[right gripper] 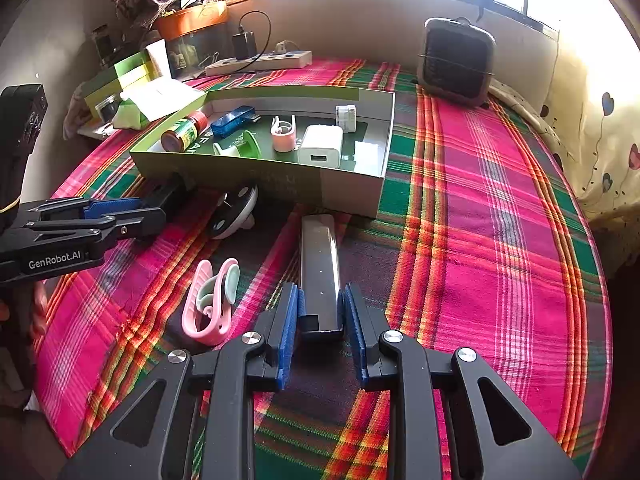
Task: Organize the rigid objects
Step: 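Grasp the black holder with the left tool while the right tool grasps the grey bar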
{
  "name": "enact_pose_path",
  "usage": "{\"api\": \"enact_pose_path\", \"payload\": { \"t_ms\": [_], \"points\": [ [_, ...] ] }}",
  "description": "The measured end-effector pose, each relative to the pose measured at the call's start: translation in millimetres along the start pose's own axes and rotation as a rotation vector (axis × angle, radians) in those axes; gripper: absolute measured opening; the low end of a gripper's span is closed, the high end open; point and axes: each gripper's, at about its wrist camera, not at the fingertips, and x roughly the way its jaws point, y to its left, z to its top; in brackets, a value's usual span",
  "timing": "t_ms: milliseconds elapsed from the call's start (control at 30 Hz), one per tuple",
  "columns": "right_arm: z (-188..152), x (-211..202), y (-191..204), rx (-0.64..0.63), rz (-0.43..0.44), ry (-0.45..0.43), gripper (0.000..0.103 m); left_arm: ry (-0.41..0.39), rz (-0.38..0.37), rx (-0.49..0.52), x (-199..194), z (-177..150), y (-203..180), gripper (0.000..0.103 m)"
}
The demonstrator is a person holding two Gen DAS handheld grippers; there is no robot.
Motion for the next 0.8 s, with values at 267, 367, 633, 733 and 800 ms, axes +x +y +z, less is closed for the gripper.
{"api": "enact_pose_path", "payload": {
  "t_ms": [267,367,633,733,800],
  "points": [
    [0.2,0.4,0.3,0.003,-0.003,0.0,0.025,-0.013,0.039,0.042,3.2,0.7,-4.2,0.042],
    [0.3,0.5,0.4,0.003,-0.004,0.0,0.025,-0.015,0.039,0.041,3.1,0.0,-4.3,0.041],
    [0.2,0.4,0.0,0.006,-0.001,0.0,0.025,-0.021,0.053,0.031,1.3,-1.1,-0.6,0.029],
    [0.1,0.4,0.0,0.007,-0.002,0.0,0.025,-0.025,0.053,0.025,0.3,-2.0,1.2,0.026],
    [0.1,0.3,-0.3,0.008,-0.002,-0.001,0.025,-0.025,0.053,0.026,0.0,-2.4,1.5,0.026]
  ]
}}
